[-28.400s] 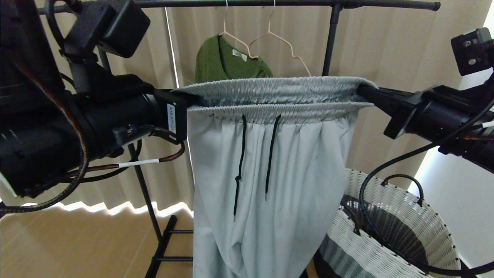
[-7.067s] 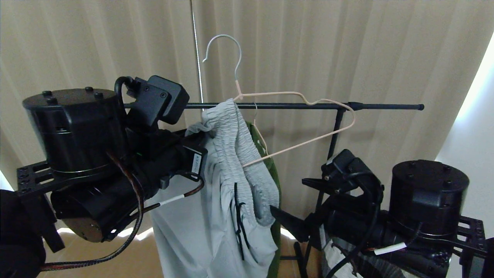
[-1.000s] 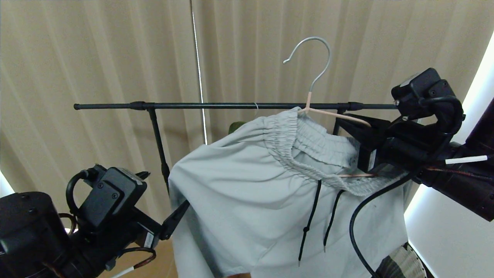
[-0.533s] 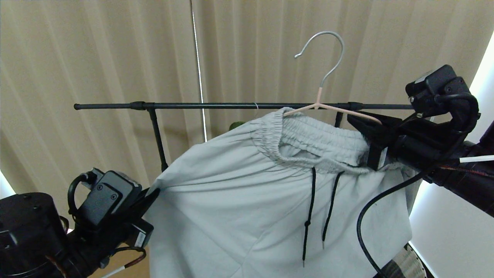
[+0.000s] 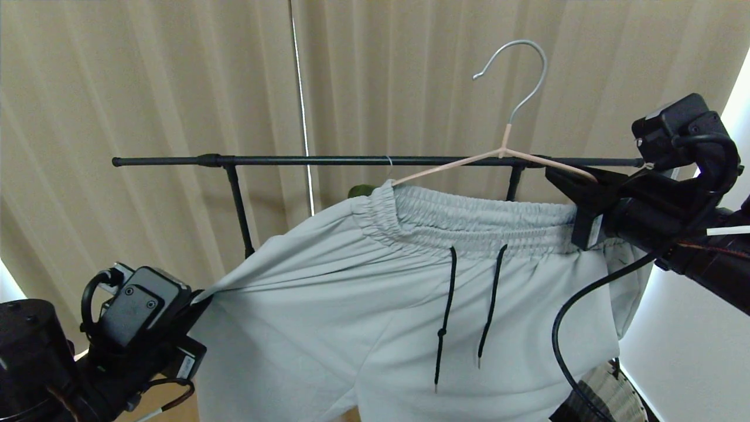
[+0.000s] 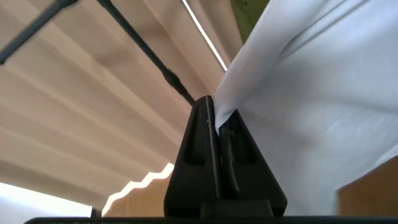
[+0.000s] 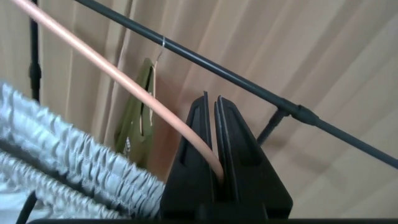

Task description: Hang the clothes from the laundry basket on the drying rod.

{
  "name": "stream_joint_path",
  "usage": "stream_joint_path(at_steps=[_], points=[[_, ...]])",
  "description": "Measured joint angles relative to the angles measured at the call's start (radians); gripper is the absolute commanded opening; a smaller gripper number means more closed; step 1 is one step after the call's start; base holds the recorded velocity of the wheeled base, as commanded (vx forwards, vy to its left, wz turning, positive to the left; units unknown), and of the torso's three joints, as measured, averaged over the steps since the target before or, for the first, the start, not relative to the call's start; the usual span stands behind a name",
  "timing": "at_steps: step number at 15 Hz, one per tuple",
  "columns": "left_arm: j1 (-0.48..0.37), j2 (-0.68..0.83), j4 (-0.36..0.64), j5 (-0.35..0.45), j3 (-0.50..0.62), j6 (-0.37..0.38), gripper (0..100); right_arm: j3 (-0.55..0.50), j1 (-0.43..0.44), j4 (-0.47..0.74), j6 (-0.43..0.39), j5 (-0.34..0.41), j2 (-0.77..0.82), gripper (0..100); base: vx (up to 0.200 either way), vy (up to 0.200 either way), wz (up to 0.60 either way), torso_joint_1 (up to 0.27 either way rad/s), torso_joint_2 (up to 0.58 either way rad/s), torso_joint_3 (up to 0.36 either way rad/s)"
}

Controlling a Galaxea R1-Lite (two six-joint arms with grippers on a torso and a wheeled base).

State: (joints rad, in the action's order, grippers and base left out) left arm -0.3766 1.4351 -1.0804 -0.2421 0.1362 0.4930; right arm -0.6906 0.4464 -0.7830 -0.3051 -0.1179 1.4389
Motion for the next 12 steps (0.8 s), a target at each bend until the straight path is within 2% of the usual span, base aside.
stream_joint_path(at_steps=[1, 4, 6, 9, 10, 12], points=[[-0.007, -0.007, 0.000, 0.000, 0.004, -0.005, 100, 0.001, -0.001, 0.001, 0.000, -0.001, -0.001, 0, 0.000, 0.000, 0.00, 0.000, 0.00, 0.000], [-0.017, -0.030, 0.000, 0.003, 0.002, -0.018, 100, 0.004, -0.005, 0.005, -0.001, -0.006, -0.004, 0, 0.000, 0.000, 0.00, 0.000, 0.00, 0.000], [-0.017, -0.051, 0.001, 0.010, 0.002, -0.070, 100, 0.014, -0.031, 0.010, -0.004, -0.007, -0.011, 0, 0.000, 0.000, 0.00, 0.000, 0.00, 0.000], [-0.017, -0.094, 0.001, 0.084, 0.009, -0.128, 100, 0.038, -0.099, 0.059, -0.006, -0.014, -0.033, 0, 0.000, 0.000, 0.00, 0.000, 0.00, 0.000], [-0.017, -0.112, 0.001, 0.102, 0.010, -0.163, 100, 0.049, -0.126, 0.097, -0.006, -0.014, -0.049, 0, 0.000, 0.000, 0.00, 0.000, 0.00, 0.000], [-0.017, -0.149, 0.001, 0.139, 0.017, -0.280, 100, 0.075, -0.186, 0.199, -0.007, -0.016, -0.098, 0, 0.000, 0.000, 0.00, 0.000, 0.00, 0.000]])
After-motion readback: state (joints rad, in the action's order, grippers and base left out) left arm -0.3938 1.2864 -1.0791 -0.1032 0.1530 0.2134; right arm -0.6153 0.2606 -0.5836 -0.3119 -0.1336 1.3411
